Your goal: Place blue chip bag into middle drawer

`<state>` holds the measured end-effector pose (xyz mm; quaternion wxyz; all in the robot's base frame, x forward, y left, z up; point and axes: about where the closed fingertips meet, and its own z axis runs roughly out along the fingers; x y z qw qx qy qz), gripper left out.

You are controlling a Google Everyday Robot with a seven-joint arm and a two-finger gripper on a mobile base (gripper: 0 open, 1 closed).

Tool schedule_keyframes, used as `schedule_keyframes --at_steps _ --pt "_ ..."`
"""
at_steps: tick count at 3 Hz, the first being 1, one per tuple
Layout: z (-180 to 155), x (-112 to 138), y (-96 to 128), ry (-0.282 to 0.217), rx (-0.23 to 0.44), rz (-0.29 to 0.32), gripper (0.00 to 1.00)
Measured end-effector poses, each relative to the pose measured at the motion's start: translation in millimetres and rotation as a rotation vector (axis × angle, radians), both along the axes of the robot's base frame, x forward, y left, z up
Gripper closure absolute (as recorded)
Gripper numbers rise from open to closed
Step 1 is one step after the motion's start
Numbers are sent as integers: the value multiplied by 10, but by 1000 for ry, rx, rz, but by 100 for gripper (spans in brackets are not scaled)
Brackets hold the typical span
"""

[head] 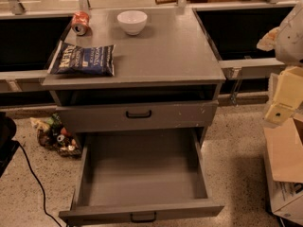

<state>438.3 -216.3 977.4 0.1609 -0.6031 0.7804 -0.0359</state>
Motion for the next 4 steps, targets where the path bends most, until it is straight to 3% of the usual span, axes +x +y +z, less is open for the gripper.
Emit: schedule_keyframes --at_steps 1,2,3,4 --pt "0 1 1 0 0 0 0" --pt "-36 258 132 -39 58 2 0" --pt "-139 631 413 -79 153 10 0" --pt "-261 977 716 -113 289 -18 0"
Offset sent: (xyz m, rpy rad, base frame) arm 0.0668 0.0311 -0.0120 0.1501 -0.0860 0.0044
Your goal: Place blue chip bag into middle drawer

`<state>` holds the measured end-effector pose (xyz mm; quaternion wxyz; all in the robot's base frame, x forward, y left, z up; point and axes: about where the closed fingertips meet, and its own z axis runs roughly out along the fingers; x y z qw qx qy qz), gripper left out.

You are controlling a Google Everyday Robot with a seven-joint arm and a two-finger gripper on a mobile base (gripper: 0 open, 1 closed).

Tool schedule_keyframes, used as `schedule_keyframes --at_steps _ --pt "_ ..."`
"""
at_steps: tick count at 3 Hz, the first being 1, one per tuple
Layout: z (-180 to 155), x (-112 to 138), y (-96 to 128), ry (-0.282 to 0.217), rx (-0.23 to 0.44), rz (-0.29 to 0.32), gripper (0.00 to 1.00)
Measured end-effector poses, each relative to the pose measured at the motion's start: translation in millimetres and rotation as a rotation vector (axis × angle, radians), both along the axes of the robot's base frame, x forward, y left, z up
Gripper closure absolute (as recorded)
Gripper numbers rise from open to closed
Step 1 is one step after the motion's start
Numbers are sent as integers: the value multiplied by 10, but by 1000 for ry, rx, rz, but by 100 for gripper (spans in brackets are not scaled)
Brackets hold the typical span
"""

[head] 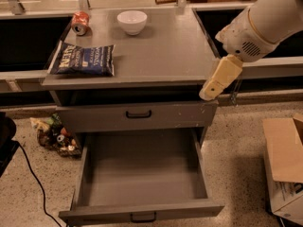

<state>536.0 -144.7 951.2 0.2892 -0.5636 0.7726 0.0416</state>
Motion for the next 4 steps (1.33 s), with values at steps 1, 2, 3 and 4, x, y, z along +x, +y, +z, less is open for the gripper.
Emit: schedule_keyframes --at_steps 1,2,3,4 --pt "0 3 2 0 0 0 0" --pt "-34 225 185 -18 36 28 0" --pt "-116 640 616 -44 121 91 0" --pt "-199 1034 1065 -76 177 140 0"
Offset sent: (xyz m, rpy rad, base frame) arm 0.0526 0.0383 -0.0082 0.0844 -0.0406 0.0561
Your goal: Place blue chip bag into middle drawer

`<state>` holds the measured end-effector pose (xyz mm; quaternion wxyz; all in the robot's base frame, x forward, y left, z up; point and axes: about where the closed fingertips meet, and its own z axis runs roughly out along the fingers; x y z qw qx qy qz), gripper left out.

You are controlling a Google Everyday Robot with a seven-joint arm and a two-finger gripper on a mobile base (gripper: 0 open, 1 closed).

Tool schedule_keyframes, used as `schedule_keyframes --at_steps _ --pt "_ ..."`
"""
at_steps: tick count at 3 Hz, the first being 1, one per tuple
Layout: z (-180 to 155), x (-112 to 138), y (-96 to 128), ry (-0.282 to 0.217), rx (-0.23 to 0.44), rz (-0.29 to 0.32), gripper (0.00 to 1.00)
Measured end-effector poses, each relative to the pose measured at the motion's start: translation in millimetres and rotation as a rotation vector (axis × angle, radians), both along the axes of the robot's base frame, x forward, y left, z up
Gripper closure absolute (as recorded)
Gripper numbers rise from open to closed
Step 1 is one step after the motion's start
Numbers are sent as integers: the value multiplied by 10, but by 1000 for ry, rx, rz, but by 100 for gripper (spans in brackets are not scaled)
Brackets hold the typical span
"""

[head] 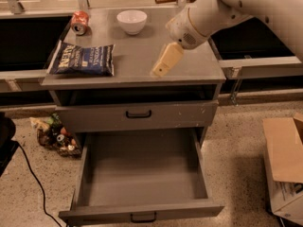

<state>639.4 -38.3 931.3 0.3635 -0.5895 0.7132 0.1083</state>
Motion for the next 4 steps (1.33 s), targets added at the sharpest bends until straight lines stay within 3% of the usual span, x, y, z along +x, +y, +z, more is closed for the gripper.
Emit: schedule_keyframes --at_steps 2,3,4 --pt "-156 585 799 -102 69 23 0" --pt "-157 586 801 -102 69 23 0" --pt "-240 765 1004 -105 56 68 0"
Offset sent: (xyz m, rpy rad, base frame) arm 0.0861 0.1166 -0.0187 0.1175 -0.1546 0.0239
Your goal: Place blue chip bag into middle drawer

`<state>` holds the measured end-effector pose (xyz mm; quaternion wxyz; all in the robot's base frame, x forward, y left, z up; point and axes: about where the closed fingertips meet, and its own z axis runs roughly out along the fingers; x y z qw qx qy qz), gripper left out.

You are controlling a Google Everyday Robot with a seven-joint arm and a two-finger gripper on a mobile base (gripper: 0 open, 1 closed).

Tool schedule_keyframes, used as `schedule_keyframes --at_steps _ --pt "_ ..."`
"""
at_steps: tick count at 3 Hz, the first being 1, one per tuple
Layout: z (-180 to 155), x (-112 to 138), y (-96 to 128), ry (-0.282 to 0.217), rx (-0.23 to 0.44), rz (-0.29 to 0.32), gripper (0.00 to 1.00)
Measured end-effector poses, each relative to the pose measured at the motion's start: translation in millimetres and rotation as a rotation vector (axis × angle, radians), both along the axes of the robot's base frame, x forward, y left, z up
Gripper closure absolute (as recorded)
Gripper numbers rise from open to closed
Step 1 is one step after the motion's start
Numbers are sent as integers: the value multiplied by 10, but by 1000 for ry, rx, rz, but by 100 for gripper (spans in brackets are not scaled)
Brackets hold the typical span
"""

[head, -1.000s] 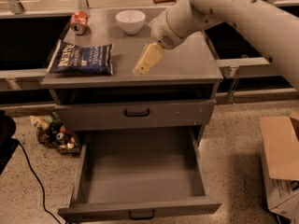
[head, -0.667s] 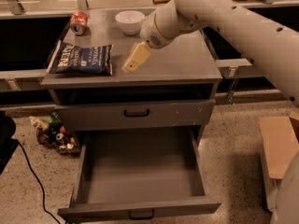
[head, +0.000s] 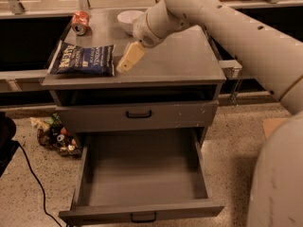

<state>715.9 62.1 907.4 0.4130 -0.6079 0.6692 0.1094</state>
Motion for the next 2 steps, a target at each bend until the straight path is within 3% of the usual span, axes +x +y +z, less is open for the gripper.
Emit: schedule_keyframes --at_steps 2 --pt "-133 454 801 -70 19 124 0"
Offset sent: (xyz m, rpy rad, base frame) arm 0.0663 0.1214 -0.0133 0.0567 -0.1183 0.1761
